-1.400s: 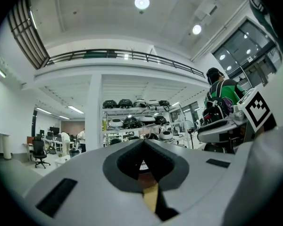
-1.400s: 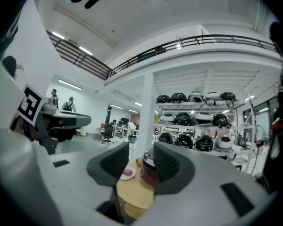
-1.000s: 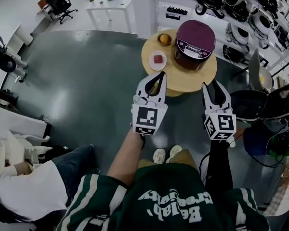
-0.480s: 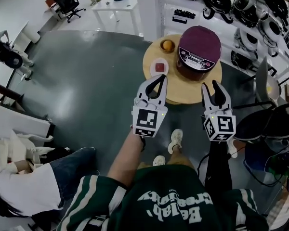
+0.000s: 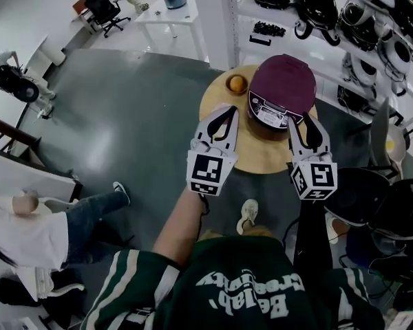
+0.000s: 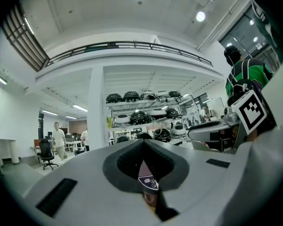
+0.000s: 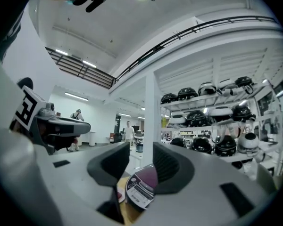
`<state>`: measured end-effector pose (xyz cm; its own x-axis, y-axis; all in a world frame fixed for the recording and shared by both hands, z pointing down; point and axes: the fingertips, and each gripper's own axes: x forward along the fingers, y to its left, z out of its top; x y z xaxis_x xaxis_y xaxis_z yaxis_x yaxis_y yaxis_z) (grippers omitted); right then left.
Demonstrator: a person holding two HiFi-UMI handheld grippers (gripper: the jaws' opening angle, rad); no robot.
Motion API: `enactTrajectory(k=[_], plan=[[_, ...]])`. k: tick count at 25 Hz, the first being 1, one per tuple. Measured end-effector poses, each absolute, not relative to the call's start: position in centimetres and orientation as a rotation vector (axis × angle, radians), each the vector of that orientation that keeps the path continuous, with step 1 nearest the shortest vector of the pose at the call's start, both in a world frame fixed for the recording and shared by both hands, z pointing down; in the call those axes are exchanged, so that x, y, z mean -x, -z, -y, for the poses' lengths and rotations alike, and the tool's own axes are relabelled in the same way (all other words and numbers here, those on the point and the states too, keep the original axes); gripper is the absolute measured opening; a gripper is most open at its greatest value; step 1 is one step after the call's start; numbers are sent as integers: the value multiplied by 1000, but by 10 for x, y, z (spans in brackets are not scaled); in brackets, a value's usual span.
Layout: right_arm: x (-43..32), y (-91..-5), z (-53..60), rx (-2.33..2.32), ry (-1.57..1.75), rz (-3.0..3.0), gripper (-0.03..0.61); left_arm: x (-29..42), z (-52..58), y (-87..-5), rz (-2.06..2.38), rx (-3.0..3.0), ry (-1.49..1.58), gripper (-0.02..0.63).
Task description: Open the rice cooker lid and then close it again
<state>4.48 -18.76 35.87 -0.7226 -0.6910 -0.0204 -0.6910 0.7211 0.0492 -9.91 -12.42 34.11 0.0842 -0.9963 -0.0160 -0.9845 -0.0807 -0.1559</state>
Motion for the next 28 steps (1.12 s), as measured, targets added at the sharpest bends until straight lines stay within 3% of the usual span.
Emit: enactTrajectory(k=[8, 16, 28], plan=[[-44, -364, 244, 1114, -71, -2923, 137, 97, 175, -342, -2064, 2178, 175, -2], [-48, -366, 279, 1068, -39, -2915, 3, 88, 212, -350, -2078, 2183, 198, -2], [-51, -383, 295, 1088, -25, -2926, 3, 85, 239, -361, -2042, 2208, 188, -2]])
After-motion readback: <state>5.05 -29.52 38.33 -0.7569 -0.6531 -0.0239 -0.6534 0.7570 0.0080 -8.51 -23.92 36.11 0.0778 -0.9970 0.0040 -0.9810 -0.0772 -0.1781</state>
